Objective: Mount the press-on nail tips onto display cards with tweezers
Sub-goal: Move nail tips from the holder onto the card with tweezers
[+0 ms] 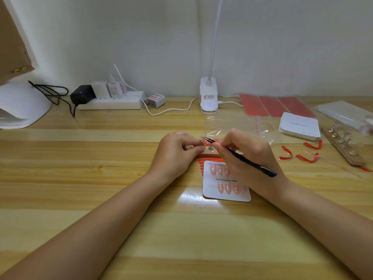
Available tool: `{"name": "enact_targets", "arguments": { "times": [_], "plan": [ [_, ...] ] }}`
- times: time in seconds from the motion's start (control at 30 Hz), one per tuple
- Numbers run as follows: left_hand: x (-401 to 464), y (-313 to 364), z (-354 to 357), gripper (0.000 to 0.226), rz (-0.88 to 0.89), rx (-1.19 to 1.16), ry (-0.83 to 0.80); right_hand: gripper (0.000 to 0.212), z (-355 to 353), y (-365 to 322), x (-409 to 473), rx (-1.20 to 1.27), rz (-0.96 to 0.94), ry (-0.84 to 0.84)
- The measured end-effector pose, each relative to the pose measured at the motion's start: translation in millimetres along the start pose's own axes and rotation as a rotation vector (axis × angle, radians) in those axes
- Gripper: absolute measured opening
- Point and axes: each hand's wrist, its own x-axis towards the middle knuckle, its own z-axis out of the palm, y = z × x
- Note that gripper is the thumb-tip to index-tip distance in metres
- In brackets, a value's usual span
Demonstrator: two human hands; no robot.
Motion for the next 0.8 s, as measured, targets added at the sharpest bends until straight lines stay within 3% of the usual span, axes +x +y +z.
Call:
{"name": "enact_targets", "arguments": {
  "times": [0.8],
  "plan": [
    [-1.3, 3.0, 0.4, 0.013, 0.031, 0.038, 0.013, 0.021, 3.1, 1.4, -3.4, -0.051, -0.002, 0.009]
  ]
}}
